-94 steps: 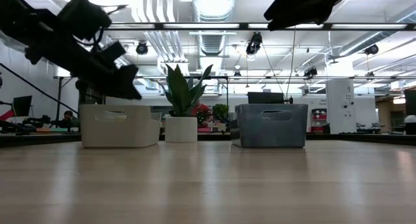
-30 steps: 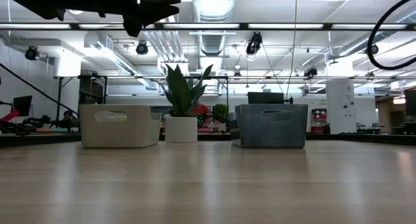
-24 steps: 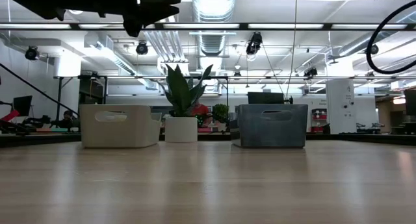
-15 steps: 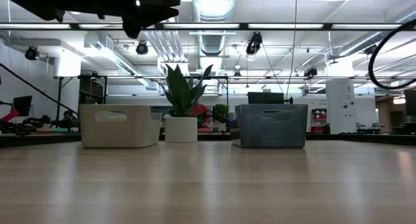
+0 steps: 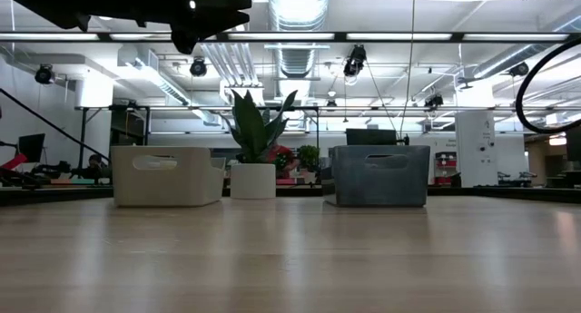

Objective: Pick and place medicine bottles into bin by pill shape (circle, oval)
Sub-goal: Put the blue capsule bottle into the black bin

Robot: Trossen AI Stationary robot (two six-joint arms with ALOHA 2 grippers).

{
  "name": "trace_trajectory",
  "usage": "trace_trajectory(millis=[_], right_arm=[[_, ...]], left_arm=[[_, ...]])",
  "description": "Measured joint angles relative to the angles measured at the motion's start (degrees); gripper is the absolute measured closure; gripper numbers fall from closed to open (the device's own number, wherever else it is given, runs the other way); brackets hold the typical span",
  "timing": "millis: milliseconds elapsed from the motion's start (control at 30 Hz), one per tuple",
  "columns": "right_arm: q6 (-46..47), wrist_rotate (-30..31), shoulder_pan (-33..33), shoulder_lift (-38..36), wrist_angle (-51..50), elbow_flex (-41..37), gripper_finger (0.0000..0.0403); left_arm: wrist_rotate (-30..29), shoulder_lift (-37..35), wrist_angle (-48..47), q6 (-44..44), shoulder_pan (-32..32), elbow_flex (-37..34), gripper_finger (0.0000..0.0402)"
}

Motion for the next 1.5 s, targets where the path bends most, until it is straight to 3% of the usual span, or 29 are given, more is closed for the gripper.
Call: trace_trajectory(millis=[233,500,667,900,1233,1500], right_arm=[[0.13,0.0,0.0,0.0,-0.02,0.0,0.0299],[0.03,0.12,-1.79,0.0,0.81,0.58,0.0285],[-5.34,4.92,-6.53,-0.02,0.9,4.09,0.0292],[-19.29,10.18,-17.08,0.94,0.8,10.71,0.0295],[-48.91,10.7,-32.99,6.93,-0.61,23.98,0.0295],[-71.39,11.68,-45.78,13.91,-10.16,36.02,0.0295]], left_arm=[[0.0,0.0,0.0,0.0,0.0,-0.02,0.0249],[-0.02,0.0,0.0,0.61,0.0,-0.02,0.0249],[-0.04,-0.02,0.11,3.17,0.02,0.3,0.0249],[-0.07,-0.61,0.04,4.63,0.04,0.31,0.0249],[-0.07,-1.42,0.0,4.66,0.04,0.0,0.0249],[-0.07,-1.43,-0.29,4.66,0.04,-0.02,0.0249]])
